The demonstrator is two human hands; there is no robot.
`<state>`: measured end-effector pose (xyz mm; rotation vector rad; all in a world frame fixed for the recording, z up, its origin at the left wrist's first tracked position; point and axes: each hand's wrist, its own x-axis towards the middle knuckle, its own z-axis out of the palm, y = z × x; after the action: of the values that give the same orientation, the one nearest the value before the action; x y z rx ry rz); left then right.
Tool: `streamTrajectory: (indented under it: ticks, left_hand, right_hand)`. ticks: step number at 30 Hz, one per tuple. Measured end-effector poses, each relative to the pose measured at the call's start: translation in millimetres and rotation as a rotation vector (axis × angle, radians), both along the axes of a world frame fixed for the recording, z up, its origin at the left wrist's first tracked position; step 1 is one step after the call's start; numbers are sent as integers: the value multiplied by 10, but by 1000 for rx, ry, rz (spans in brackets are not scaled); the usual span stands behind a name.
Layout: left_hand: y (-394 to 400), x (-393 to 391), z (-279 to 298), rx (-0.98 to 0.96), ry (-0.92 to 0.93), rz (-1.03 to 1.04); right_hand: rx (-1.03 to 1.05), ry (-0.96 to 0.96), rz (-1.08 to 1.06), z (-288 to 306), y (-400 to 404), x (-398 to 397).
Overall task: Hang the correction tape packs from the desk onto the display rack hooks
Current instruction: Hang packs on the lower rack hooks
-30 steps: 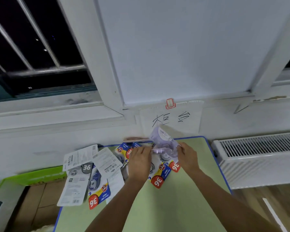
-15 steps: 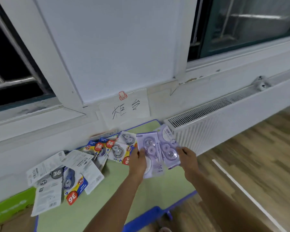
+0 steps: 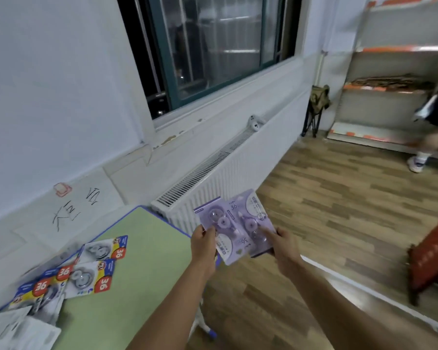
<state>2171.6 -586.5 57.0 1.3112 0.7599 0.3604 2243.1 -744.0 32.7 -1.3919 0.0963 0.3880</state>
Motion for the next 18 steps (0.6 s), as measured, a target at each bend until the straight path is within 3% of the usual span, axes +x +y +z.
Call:
streamTrajectory:
  ticks: [7, 14, 18]
  left_hand:
    - [-1502, 463, 140, -98, -91, -238]
    - [-3418, 679, 88, -230, -86, -386]
    - [-4484, 678, 63, -293, -93, -572]
  right_hand:
    - [84, 65, -239, 97, -1599, 16]
    - [124, -9, -444, 233, -3374, -227]
    - [75, -55, -583, 319, -4385, -441]
